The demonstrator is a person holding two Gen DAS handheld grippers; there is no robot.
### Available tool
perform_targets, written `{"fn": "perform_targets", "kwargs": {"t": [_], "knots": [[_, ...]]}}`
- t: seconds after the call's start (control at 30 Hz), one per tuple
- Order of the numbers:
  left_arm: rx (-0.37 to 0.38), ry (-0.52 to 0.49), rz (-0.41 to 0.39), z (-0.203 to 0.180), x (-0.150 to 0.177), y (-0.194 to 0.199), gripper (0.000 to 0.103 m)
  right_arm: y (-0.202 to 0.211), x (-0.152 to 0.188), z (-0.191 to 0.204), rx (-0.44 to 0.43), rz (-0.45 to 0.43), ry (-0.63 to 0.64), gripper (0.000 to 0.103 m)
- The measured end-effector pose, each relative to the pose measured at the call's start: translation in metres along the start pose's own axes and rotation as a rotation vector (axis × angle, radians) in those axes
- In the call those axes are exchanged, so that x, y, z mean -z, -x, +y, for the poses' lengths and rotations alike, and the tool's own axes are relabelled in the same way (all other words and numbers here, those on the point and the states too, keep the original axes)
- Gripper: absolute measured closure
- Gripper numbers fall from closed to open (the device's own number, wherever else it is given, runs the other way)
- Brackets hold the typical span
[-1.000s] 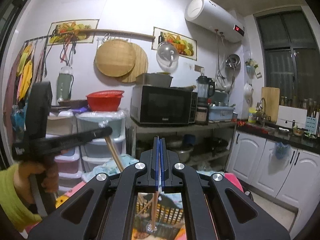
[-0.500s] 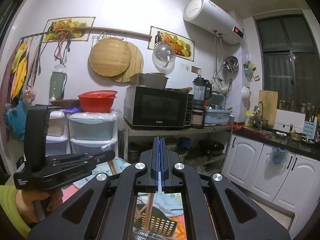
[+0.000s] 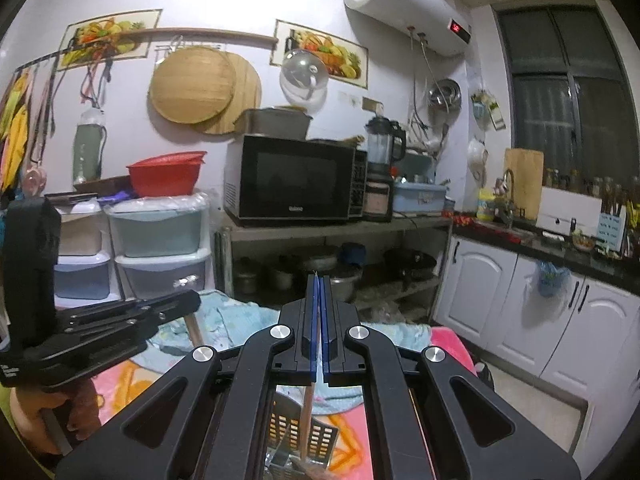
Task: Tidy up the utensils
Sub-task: 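Lower the chopsticks into the caddy and open both tools to release them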
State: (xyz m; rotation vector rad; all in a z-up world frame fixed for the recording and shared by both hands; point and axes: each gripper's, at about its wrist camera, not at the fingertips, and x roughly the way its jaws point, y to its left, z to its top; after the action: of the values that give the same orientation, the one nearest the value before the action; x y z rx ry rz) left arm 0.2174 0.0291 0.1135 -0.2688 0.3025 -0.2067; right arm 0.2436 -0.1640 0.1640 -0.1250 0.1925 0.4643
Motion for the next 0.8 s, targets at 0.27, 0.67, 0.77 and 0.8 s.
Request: {"fn": "perform_targets", "kwargs": {"t": [0.27, 0.67, 0.77, 0.8], "knots": [[0.01, 0.019, 0.021, 0.003, 0.01, -0.015, 0.099, -0.018, 0.017, -0.006, 0.023, 0.043, -0.02, 0.101], [-0.02, 0.065, 0.059, 0.029, 0.028, 0.0, 0.043, -0.02, 0.054, -0.02, 0.049, 0.159, -0.104, 0.06], [-0.034, 0.089, 0.049, 0.037, 0.029, 0.014, 0.029, -0.011, 0.063, -0.023, 0.049, 0.178, -0.126, 0.056], [-0.042, 0.096, 0.045, 0.039, 0.029, 0.019, 0.026, -0.007, 0.066, -0.024, 0.052, 0.186, -0.134, 0.055]]}}
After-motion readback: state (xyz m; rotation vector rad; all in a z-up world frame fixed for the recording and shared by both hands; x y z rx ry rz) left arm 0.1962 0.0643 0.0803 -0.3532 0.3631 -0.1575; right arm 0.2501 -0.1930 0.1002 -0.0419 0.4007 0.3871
